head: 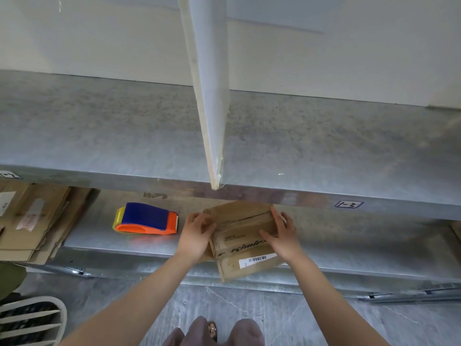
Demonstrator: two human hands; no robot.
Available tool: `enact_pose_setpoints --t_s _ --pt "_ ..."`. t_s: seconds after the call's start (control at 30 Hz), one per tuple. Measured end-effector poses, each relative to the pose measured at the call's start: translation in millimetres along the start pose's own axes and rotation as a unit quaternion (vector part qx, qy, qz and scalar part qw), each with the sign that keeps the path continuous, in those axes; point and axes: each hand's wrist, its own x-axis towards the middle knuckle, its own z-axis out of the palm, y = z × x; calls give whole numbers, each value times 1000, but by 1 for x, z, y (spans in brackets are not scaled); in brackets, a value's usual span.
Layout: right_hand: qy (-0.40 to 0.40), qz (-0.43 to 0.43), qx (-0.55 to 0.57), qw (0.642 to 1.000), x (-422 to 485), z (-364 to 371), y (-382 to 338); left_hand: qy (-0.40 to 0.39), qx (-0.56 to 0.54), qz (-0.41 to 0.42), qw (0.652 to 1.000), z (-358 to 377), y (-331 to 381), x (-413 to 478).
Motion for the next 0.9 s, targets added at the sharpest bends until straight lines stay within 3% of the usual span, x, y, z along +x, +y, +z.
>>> enact_pose_setpoints --t_s 0.07,0.17,0.23,0.33,0.43,0.57,0.67,0.73,0.83,0.9 --pt "52 -3 -48 997 -5 3 -4 -63 43 8 997 -12 2 20" --pt "183 -38 -64 980 -23 18 -12 -214 22 -16 976 -23 5 38" --pt "219 -30 -22 975 -34 31 -15 -218 24 -13 976 -21 0 36" --pt "190 13 71 979 -47 42 -17 -103 27 -8 994 -3 -8 12" --pt "104 12 152 983 -54 52 -16 -17 4 -23 1000 20 -11 -21" --pt "49 -29 139 989 -58 52 -5 -64 39 25 997 34 -15 -58" --pt "-3 -74 71 995 -55 46 -4 -58 88 107 989 33 -24 -64" --pt "-35 -87 26 995 -47 46 -10 -45 92 111 989 29 -24 -57" --pt "-34 -93 -25 995 -35 49 -22 -45 123 83 988 20 -23 -44" --pt "-4 -100 -65 993 -34 49 -23 -57 173 114 977 11 -22 -39"
